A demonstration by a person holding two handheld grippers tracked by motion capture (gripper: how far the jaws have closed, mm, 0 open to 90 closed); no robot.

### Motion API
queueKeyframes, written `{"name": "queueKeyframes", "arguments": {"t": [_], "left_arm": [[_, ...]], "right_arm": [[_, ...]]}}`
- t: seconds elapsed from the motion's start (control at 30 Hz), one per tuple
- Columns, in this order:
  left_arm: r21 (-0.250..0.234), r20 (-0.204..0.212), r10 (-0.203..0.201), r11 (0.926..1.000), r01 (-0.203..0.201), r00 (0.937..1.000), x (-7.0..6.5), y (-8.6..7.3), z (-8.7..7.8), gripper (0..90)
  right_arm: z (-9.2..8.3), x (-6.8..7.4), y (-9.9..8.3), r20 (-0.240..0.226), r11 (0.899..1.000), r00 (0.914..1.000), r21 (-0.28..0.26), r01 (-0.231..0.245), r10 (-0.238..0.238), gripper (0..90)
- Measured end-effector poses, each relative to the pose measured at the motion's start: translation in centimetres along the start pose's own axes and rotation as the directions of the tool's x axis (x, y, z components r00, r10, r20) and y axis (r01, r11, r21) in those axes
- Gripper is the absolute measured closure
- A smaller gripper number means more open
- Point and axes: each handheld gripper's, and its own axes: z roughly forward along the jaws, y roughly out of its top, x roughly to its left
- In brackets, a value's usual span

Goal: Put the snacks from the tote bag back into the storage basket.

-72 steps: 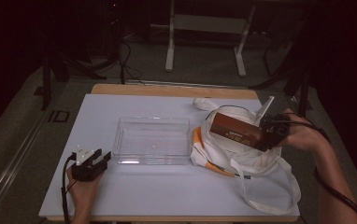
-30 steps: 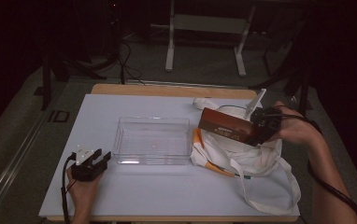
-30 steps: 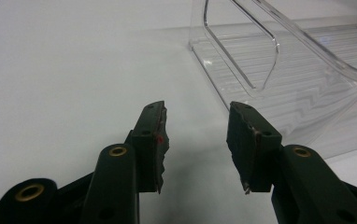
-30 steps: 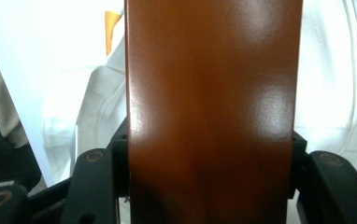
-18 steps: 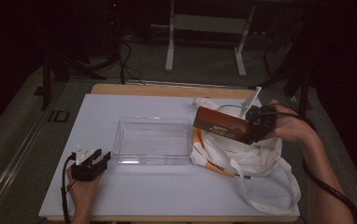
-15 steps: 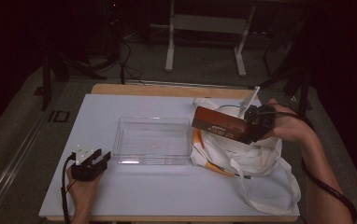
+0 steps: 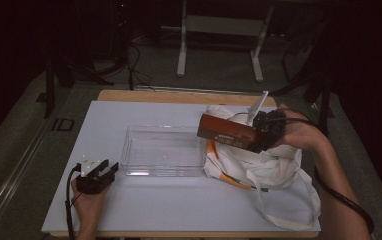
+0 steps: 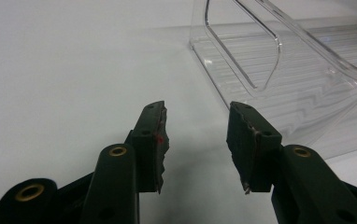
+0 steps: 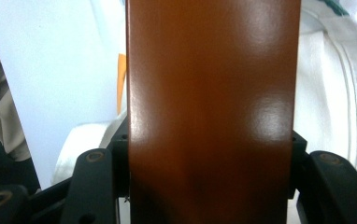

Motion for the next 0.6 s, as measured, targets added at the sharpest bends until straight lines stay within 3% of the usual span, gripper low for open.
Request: {"name": "queueKeyframes", "arguments": {"t": [0.6], "left_arm": [[0.000,0.001,-0.001,1.0000,0.001,1.0000,0.0,0.0,0.0,57.7]], "right_arm": [[0.1,0.4,3.3,-0.005,0.998,0.9985,-0.016,0.054,-0.054,43.5]]}}
